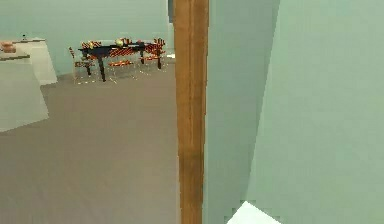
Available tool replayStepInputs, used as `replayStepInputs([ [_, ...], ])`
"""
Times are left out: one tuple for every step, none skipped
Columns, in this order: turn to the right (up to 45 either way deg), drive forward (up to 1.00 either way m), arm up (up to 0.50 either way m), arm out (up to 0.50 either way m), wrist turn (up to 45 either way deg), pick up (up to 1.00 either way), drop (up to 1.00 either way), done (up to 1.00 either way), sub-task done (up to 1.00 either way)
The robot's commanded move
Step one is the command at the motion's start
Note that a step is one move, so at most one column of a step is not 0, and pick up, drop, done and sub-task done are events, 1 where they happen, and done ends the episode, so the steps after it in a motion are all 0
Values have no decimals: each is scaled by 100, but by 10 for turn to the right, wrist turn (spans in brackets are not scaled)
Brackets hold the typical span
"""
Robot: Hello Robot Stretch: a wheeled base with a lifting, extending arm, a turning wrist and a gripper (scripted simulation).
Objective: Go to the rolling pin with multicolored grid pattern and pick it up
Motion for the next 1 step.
replayStepInputs([
  [-180,0,0,0,0,0,0,0,0],
])
